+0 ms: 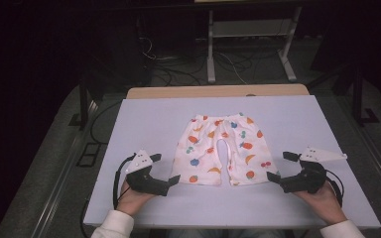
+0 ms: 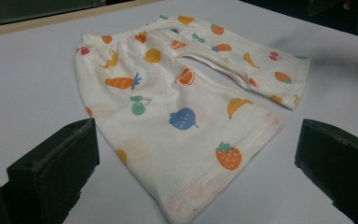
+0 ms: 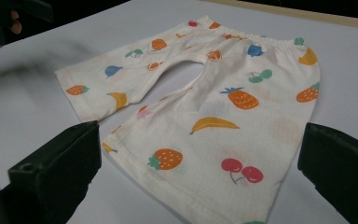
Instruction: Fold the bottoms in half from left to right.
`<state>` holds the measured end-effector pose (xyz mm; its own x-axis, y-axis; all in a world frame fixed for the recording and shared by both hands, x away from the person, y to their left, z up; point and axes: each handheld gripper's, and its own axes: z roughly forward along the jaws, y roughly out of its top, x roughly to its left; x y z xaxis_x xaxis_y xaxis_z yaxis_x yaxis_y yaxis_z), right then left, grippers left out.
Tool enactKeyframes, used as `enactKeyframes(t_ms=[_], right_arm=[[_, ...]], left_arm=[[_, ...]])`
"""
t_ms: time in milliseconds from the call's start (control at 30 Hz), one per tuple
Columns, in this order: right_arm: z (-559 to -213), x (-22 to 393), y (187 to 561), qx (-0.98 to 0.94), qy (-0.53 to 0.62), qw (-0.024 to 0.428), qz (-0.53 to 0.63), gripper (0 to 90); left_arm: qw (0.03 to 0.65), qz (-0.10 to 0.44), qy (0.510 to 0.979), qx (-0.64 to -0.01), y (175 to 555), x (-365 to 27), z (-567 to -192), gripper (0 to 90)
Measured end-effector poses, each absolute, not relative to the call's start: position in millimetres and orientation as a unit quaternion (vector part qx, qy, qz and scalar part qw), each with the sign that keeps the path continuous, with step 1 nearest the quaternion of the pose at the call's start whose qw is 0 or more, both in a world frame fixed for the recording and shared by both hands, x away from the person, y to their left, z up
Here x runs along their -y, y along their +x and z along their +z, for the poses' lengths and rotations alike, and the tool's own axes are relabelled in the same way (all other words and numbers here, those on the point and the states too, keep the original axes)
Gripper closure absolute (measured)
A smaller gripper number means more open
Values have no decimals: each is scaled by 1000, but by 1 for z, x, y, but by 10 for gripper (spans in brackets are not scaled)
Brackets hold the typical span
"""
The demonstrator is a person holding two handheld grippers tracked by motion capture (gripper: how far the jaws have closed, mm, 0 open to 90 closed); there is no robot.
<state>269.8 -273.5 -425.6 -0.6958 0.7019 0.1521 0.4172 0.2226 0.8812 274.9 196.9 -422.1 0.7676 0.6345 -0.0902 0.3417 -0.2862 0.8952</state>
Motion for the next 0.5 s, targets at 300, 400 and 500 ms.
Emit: enactKeyframes(t_ms=[300,400,500], right_arm=[[-423,267,270,-770,360,139,509,0],[-422,266,271,-764,366,129,515,0],[-419,262,273,-763,364,133,517,0]], left_arm=[[509,142,791,-310,275,-196,-423,0],[509,142,790,-311,275,-197,-423,0],[509,141,790,-312,275,-197,-424,0]])
